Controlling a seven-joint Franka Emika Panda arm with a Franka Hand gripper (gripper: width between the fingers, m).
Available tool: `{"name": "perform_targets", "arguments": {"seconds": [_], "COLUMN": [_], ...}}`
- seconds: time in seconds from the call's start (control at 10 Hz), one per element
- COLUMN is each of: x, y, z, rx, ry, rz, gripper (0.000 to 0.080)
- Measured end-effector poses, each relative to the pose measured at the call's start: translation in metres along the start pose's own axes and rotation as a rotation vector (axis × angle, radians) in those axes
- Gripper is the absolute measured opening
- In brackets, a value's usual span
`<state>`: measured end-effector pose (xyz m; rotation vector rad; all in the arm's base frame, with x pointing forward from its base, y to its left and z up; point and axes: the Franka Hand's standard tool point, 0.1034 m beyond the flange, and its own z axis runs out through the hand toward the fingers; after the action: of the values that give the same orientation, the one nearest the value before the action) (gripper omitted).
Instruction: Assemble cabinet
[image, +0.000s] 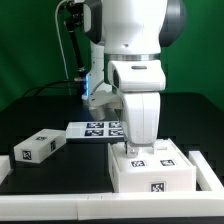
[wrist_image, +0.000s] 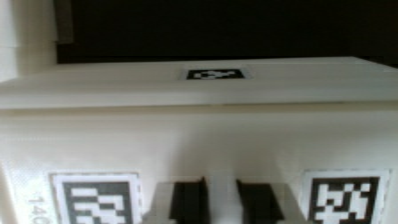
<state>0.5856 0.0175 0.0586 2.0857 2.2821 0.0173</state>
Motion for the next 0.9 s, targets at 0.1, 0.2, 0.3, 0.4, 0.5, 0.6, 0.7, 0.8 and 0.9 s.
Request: {"name": "perform_targets", "arguments": {"seconds": [0.1, 0.2, 0.3, 0.4, 0.5, 0.6, 0.7, 0.8, 0.9], "x": [-0.0009, -0.0008, -0.0006, -0.0005, -0.0009, -0.0014, -0.0027, -0.0028, -0.0034], "y": [0.0001, 0.0003, 0.0002, 0.0002, 0.0001, 0.0001, 0.0007, 0.0022, 0.0033], "z": [-0.0004, -0.0004, -0.0004, -0.0003, -0.0003, -0.0003, -0.0008, -0.0023, -0.0037], "rx": [0.006, 0.007, 0.008, 0.006, 0.007, 0.006, 0.003, -0.003, -0.005], "ry": [-0.002, -0.002, -0.002, -0.002, -0.002, -0.003, -0.004, -0.004, -0.005], "rz": [-0.008, -0.009, -0.009, -0.009, -0.009, -0.009, -0.007, -0.007, -0.008], "gripper": [0.0071, 0.0071, 0.0071, 0.0071, 0.0071, 0.0143, 0.0143, 0.0327, 0.0327]}}
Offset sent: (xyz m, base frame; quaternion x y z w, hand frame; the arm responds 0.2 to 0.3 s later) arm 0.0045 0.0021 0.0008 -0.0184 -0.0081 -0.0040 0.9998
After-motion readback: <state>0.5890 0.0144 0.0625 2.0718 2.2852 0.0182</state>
